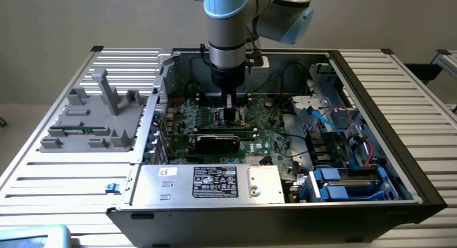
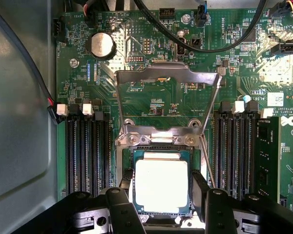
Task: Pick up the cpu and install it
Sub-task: 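Place the cpu into insertion slot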
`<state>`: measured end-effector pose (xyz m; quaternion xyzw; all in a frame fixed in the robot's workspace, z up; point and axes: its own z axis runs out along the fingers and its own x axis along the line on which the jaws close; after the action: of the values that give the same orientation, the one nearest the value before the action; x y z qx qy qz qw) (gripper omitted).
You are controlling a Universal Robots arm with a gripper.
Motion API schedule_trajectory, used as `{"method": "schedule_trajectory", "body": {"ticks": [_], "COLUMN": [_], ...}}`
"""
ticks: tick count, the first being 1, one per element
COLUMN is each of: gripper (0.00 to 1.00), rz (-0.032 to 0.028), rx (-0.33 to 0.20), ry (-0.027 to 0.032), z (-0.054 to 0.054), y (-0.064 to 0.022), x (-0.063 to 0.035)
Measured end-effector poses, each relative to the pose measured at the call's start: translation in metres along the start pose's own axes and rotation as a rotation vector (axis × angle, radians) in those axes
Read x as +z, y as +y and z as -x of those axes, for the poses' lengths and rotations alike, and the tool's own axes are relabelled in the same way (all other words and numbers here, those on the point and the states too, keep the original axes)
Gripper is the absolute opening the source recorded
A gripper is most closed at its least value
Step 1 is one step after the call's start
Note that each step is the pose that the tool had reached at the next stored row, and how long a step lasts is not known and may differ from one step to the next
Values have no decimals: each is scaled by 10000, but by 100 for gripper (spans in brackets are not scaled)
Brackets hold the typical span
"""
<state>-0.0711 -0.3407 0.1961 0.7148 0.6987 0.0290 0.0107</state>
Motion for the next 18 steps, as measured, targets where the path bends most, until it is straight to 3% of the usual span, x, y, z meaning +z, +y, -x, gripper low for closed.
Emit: {"method": "schedule_trajectory", "body": {"ticks": [2,3,7,18], "gripper": [58,64,64,64], "rz": [0,0,-1,2], "rx": [0,0,0,-1], "ry": [0,0,-1,1], "z": [0,0,0,-13], "y": [0,0,0,27], "x": [0,0,-9,-490]}}
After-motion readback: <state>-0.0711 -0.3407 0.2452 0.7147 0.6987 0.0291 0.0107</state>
